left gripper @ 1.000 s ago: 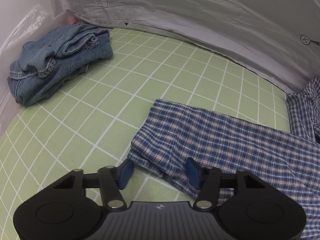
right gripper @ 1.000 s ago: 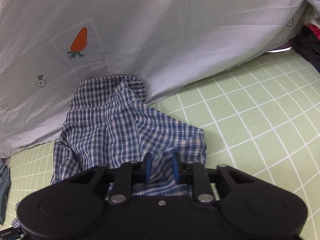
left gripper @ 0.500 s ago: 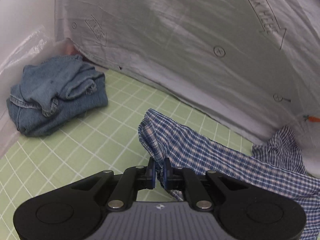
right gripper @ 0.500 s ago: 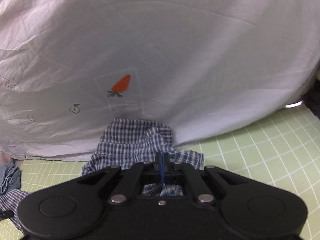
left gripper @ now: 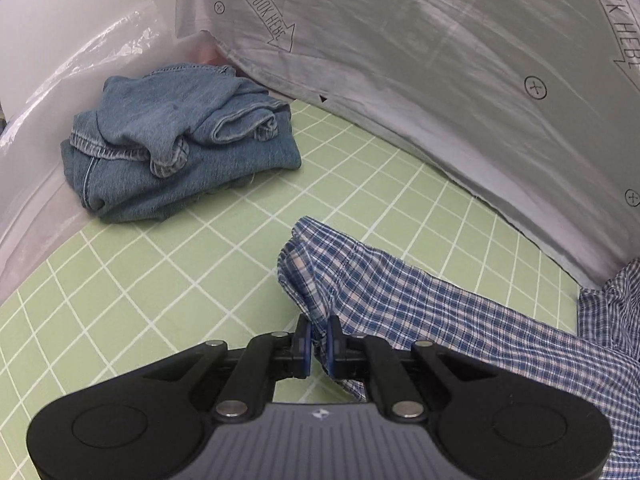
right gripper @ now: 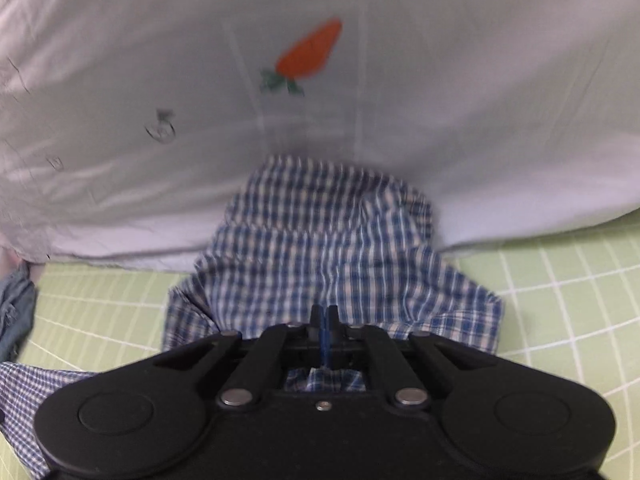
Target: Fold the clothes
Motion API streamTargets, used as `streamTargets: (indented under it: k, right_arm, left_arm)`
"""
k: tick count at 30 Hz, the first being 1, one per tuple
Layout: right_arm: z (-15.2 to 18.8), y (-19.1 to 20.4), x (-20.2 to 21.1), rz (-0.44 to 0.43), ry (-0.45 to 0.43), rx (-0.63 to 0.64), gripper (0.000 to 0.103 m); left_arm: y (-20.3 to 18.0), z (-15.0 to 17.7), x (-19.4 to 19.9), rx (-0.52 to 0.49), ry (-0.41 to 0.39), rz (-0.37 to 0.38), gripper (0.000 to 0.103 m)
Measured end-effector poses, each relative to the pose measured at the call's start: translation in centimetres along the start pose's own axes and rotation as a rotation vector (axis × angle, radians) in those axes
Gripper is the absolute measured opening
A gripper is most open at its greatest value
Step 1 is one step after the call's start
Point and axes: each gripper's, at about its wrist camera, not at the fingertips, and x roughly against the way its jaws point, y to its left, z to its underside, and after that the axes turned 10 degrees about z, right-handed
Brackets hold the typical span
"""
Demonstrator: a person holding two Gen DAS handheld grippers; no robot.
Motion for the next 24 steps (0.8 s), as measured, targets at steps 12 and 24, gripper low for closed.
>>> streamTargets:
  k: [12, 24]
  right_arm:
    - [-2.2, -5.2, 2.2, 0.047, -0.071, -0.113, 0.045]
    - [6.8, -12.7, 11.6, 0.233, 0.026, -0.232, 0.075]
  left_arm:
    - [-0.4, -0.1, -0.5, 0.007, -0.001, 0.006, 0.008]
    - [-6.7, 1.0, 3.6, -0.151, -0.038, 0.19, 0.008]
